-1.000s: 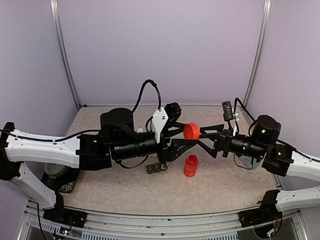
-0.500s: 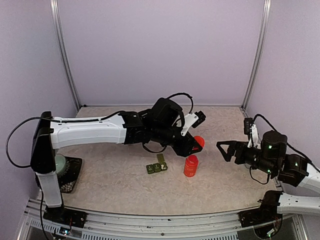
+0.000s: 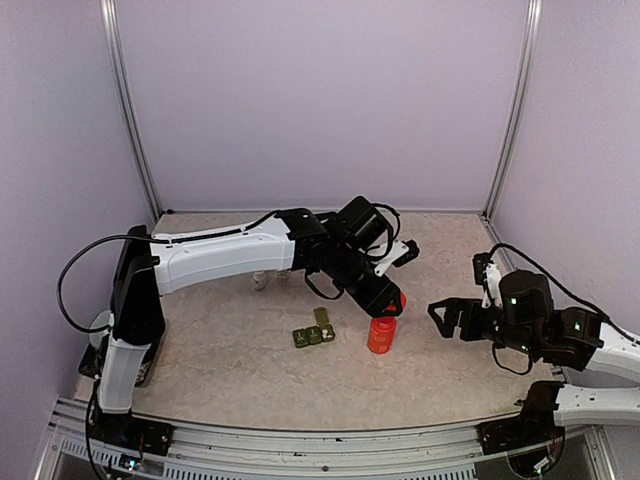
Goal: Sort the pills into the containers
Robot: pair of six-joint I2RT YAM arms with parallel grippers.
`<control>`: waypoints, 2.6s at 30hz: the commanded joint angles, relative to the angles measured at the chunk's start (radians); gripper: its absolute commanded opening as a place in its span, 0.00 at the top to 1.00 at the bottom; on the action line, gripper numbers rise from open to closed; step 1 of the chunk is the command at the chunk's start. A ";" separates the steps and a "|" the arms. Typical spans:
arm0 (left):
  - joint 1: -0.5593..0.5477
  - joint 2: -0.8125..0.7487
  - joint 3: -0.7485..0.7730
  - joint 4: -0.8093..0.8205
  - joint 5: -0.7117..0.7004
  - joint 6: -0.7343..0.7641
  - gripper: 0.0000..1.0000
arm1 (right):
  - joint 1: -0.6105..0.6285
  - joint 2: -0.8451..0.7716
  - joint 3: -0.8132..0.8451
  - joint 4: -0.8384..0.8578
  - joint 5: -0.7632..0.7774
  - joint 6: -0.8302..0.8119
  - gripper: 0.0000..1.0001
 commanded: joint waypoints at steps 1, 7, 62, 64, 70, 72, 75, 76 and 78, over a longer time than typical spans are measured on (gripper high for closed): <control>0.006 0.062 0.114 -0.138 -0.007 0.006 0.57 | -0.005 -0.034 -0.019 -0.013 0.029 0.022 0.00; 0.004 0.094 0.144 -0.169 -0.021 0.009 0.57 | -0.005 -0.008 -0.029 -0.001 0.004 0.022 0.00; 0.046 -0.103 0.002 -0.092 -0.097 -0.020 0.59 | 0.060 1.314 -0.393 2.154 -0.113 -0.566 0.07; 0.046 -0.112 -0.008 -0.090 -0.103 -0.020 0.59 | 0.064 1.370 -0.370 2.202 -0.119 -0.572 0.08; 0.047 -0.140 -0.045 -0.081 -0.110 -0.022 0.59 | 0.081 1.433 -0.299 2.209 -0.080 -0.608 0.09; 0.047 -0.149 -0.055 -0.072 -0.108 -0.024 0.59 | 0.080 1.431 -0.281 2.209 -0.087 -0.639 0.12; 0.047 -0.152 -0.065 -0.064 -0.105 -0.029 0.60 | 0.080 1.431 -0.252 2.209 -0.091 -0.674 0.15; 0.047 -0.152 -0.065 -0.065 -0.105 -0.030 0.60 | 0.081 1.428 -0.247 2.209 -0.094 -0.681 0.17; 0.047 -0.158 -0.073 -0.066 -0.105 -0.030 0.60 | 0.080 1.421 -0.245 2.209 -0.096 -0.683 0.22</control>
